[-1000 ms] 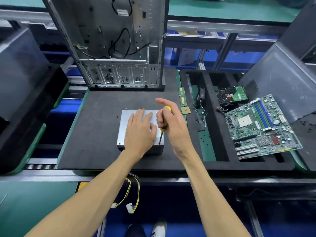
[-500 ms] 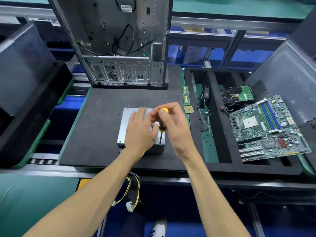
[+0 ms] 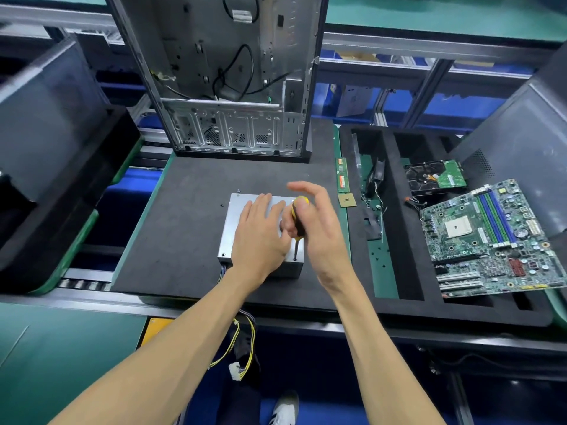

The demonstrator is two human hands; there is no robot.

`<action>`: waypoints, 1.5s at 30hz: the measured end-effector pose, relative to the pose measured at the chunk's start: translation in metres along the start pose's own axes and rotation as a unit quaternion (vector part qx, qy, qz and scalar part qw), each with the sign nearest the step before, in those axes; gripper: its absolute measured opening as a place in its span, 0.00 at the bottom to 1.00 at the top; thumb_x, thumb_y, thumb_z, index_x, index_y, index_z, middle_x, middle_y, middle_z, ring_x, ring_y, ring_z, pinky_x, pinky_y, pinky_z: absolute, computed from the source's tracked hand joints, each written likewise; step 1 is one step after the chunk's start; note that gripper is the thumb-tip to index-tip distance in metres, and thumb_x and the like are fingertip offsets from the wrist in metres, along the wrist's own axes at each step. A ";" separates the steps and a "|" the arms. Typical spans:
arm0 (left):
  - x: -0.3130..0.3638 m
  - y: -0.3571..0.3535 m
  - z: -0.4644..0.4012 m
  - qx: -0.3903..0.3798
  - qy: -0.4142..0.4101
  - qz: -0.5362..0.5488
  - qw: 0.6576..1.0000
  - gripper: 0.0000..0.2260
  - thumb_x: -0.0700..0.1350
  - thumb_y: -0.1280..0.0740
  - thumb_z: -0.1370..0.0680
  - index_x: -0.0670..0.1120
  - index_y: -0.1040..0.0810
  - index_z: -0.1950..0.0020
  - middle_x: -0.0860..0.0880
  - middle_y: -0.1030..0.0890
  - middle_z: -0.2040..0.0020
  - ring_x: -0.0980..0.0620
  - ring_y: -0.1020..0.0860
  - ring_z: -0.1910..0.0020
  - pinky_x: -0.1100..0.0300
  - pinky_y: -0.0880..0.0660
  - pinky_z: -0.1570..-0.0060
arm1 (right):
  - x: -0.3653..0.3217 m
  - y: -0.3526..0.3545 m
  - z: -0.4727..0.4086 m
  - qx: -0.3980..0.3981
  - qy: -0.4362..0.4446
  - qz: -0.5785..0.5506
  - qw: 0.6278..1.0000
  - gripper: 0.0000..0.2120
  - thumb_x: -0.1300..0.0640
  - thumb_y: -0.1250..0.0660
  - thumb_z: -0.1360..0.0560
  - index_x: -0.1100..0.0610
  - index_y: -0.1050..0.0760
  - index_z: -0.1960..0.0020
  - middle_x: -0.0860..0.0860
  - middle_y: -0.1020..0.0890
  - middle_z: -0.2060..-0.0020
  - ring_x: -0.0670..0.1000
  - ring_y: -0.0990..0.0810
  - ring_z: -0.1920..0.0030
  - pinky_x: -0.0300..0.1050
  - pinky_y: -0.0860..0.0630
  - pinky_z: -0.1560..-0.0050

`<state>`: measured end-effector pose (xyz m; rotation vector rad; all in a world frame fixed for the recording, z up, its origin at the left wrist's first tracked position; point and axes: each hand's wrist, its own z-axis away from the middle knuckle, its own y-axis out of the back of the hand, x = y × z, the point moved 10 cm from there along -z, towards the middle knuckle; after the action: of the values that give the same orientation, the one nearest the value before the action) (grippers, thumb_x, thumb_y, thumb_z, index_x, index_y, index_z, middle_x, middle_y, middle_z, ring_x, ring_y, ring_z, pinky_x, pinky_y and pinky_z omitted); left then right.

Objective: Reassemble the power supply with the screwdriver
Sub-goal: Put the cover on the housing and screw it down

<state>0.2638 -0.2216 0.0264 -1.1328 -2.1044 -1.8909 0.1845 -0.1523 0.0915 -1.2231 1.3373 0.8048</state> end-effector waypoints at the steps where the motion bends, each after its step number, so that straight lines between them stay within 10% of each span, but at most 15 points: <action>1: -0.001 -0.001 -0.001 -0.007 0.006 -0.010 1.000 0.15 0.42 0.35 0.25 0.44 0.26 0.38 0.41 0.23 0.36 0.40 0.29 0.34 0.42 0.30 0.32 | 0.001 0.000 0.000 -0.004 0.000 -0.006 1.000 0.13 0.52 0.44 0.17 0.55 0.25 0.39 0.50 0.27 0.65 0.49 0.29 0.61 0.41 0.29 0.56; 12: 0.000 -0.004 -0.001 -0.021 -0.006 -0.049 0.999 0.20 0.43 0.38 0.22 0.42 0.25 0.30 0.40 0.30 0.25 0.41 0.34 0.26 0.48 0.42 0.23 | -0.001 0.007 0.001 0.022 0.003 0.004 1.000 0.10 0.52 0.42 0.18 0.53 0.24 0.43 0.47 0.27 0.65 0.46 0.29 0.63 0.37 0.29 0.58; 26: -0.006 -0.004 -0.002 -0.014 0.010 0.018 1.000 0.14 0.48 0.39 0.22 0.48 0.25 0.38 0.47 0.23 0.35 0.45 0.29 0.31 0.48 0.39 0.26 | -0.013 -0.002 0.004 0.041 0.028 -0.002 0.999 0.09 0.63 0.39 0.17 0.59 0.20 0.50 0.50 0.17 0.61 0.46 0.19 0.61 0.32 0.26 0.59; 41: -0.011 0.000 -0.003 -0.015 0.005 0.042 0.999 0.18 0.44 0.37 0.19 0.47 0.24 0.29 0.46 0.33 0.22 0.47 0.38 0.23 0.57 0.49 0.22 | 0.015 0.012 -0.022 0.108 -0.025 -0.016 0.994 0.14 0.48 0.44 0.19 0.59 0.27 0.51 0.57 0.35 0.68 0.50 0.37 0.68 0.41 0.35 0.67; 45: -0.027 0.004 -0.008 -0.024 0.060 0.184 0.981 0.13 0.38 0.35 0.21 0.45 0.19 0.37 0.49 0.25 0.29 0.50 0.30 0.28 0.59 0.35 0.29 | 0.027 0.014 -0.041 0.117 -0.072 -0.089 0.987 0.13 0.46 0.37 0.23 0.55 0.27 0.58 0.49 0.38 0.71 0.48 0.41 0.72 0.39 0.40 0.72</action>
<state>0.2819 -0.2413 0.0177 -1.2778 -1.6561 -1.7906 0.1641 -0.1938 0.0699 -1.0603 1.1511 0.5805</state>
